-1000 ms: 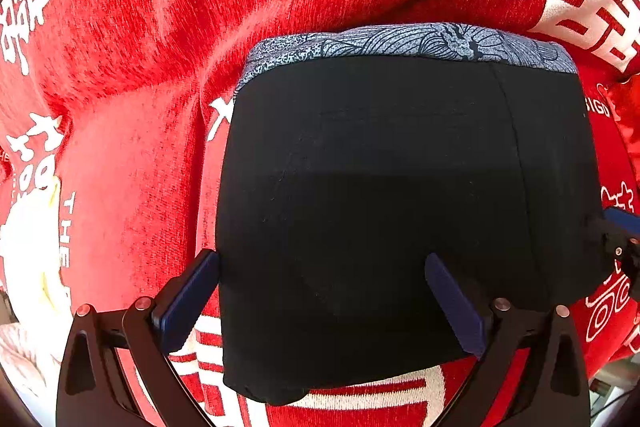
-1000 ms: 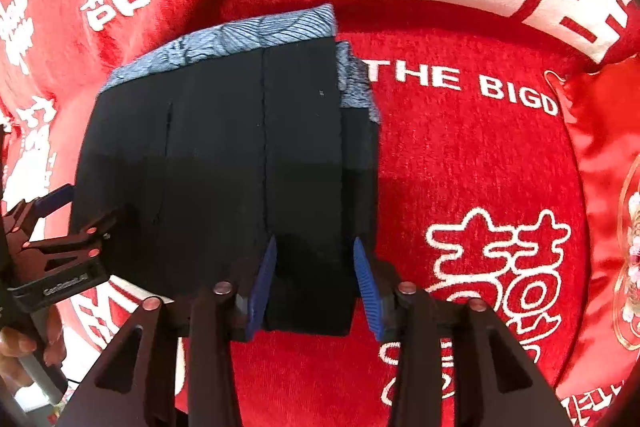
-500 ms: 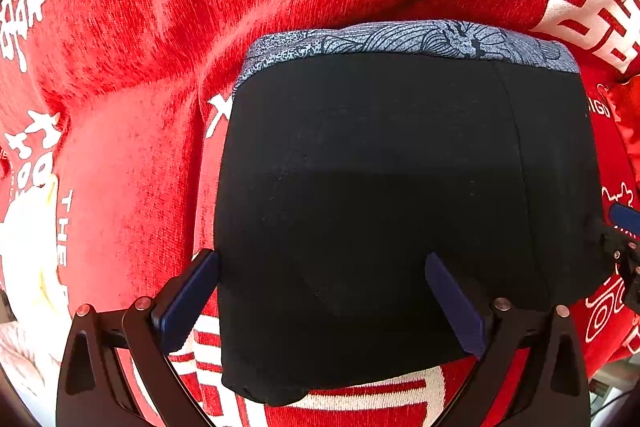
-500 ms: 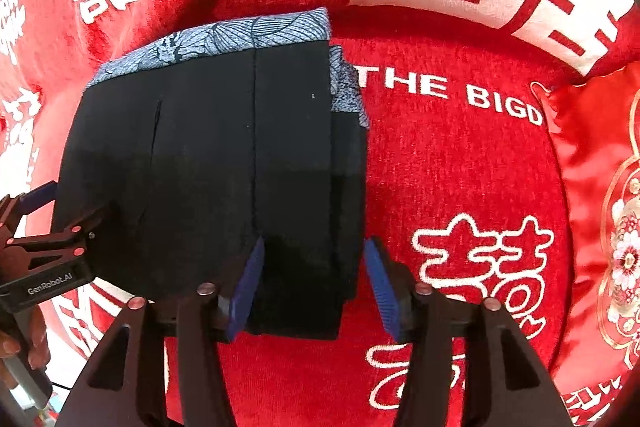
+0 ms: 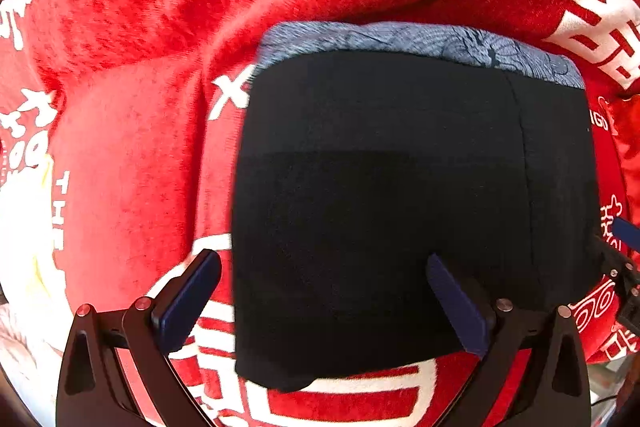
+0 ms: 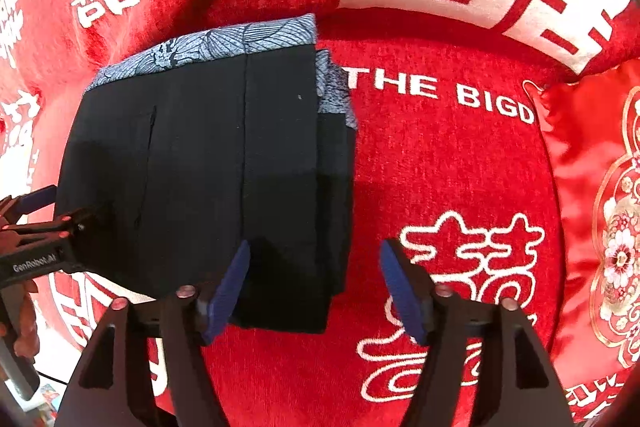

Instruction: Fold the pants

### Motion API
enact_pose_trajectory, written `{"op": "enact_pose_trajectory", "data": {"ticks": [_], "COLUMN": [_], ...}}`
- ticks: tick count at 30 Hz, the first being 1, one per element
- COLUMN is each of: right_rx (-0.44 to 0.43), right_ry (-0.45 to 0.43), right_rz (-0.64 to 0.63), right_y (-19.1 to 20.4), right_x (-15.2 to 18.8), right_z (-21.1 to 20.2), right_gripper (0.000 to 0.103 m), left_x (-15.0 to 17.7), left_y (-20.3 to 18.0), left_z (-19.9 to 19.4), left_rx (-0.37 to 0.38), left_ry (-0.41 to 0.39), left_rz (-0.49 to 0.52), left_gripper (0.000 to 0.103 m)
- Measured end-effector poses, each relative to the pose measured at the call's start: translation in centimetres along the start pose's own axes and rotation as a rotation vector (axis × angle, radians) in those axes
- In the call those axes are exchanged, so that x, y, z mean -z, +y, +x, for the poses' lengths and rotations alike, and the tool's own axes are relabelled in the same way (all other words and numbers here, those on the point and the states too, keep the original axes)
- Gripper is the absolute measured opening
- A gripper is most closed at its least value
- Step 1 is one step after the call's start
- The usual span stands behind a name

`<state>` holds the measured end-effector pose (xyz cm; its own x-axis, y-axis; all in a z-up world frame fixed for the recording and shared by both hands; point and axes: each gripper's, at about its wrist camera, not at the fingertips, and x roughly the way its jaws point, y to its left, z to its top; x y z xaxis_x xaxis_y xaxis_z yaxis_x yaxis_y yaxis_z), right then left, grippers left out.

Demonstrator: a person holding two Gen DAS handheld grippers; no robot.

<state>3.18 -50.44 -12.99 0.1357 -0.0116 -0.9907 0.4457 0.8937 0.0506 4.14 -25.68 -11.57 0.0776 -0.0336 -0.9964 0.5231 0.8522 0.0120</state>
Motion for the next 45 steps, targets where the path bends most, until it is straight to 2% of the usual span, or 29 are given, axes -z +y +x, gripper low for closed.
{"op": "enact_pose_trajectory", "data": {"ticks": [3,9,17,21,27,35,45], "right_rx": [-0.043,-0.075,-0.147,-0.182,-0.152,-0.148,-0.152], "right_ry": [0.005,-0.004,-0.001,0.015,0.015,0.034,0.037], "right_rz": [0.023,0.022,0.043,0.057,0.06,0.096,0.103], "right_y": [-0.7,-1.3,-2.3,-2.1,-2.4,-4.0,-4.3], "right_x": [0.1,-0.2,-2.5,-2.9,-3.2,-3.0,-2.8], "right_z": [-0.8,-2.2,-2.1,-1.4,-0.2,0.3,0.7], "right_gripper": [0.079,0.08,0.08,0.08,0.08,0.08,0.08], "left_x": [0.0,-0.6,-1.6,-1.4,-1.5,-1.8,-2.0], "left_y": [1.2,4.1,7.5,8.0,7.2,7.0,7.5], "left_z": [-1.1,-1.9,-0.7,-0.2,0.0,0.2,-0.2], "left_rx": [0.007,-0.01,-0.036,-0.021,-0.037,-0.033,-0.046], "left_ry": [-0.008,-0.012,0.009,0.022,0.036,0.039,0.027], "left_rz": [-0.025,-0.065,-0.133,-0.162,-0.138,-0.135,-0.138], "left_gripper": [0.103,0.103,0.103,0.103,0.103,0.103,0.103]}}
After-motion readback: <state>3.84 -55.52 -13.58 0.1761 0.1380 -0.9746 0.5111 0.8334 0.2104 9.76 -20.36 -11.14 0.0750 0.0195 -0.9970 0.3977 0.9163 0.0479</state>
